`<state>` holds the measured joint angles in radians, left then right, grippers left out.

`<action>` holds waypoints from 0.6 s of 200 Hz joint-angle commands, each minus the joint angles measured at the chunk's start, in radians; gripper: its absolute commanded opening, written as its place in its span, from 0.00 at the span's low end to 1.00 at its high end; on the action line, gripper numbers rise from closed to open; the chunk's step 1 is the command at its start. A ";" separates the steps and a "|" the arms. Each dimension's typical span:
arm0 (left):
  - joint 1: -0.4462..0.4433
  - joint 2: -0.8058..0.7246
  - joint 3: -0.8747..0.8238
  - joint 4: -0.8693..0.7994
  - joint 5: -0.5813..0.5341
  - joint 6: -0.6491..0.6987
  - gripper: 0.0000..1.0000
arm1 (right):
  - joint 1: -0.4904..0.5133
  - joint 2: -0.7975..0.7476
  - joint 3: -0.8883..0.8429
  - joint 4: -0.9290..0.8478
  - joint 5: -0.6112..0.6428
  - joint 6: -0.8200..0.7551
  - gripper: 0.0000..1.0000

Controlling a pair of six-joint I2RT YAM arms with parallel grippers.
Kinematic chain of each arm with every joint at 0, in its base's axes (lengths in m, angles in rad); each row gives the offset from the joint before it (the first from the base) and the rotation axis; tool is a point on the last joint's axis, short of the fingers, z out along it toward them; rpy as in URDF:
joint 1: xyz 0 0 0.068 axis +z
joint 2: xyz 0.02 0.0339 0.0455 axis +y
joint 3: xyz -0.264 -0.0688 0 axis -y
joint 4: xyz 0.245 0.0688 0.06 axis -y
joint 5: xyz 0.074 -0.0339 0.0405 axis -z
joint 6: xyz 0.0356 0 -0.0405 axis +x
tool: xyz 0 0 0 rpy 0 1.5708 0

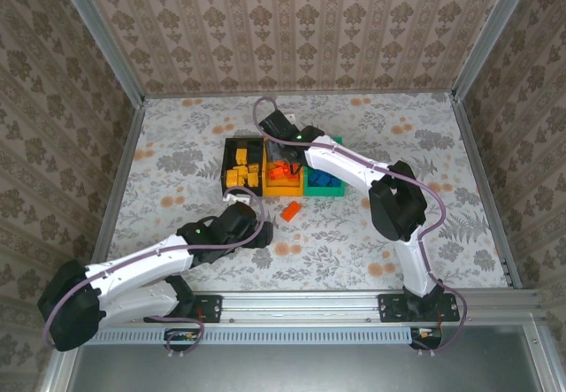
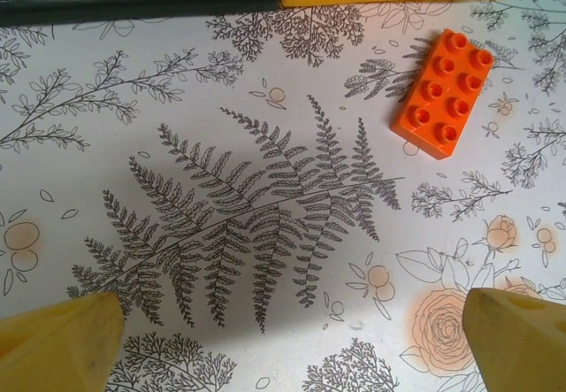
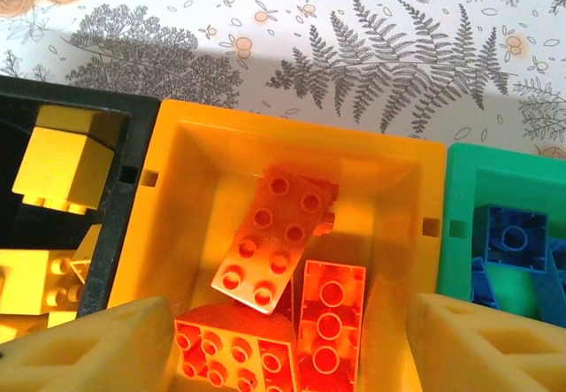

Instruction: Sort the legos into containers by color

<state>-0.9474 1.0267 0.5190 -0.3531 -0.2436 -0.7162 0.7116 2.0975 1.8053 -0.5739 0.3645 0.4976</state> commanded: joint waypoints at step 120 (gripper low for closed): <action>0.010 0.556 0.420 0.019 0.057 0.340 0.85 | 0.013 -0.790 -0.843 0.290 -0.029 0.164 0.82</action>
<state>-0.9463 1.4559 0.8303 -0.2909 -0.2279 -0.4843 0.7181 1.4075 1.0523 -0.3016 0.3515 0.6075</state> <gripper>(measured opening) 0.898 0.821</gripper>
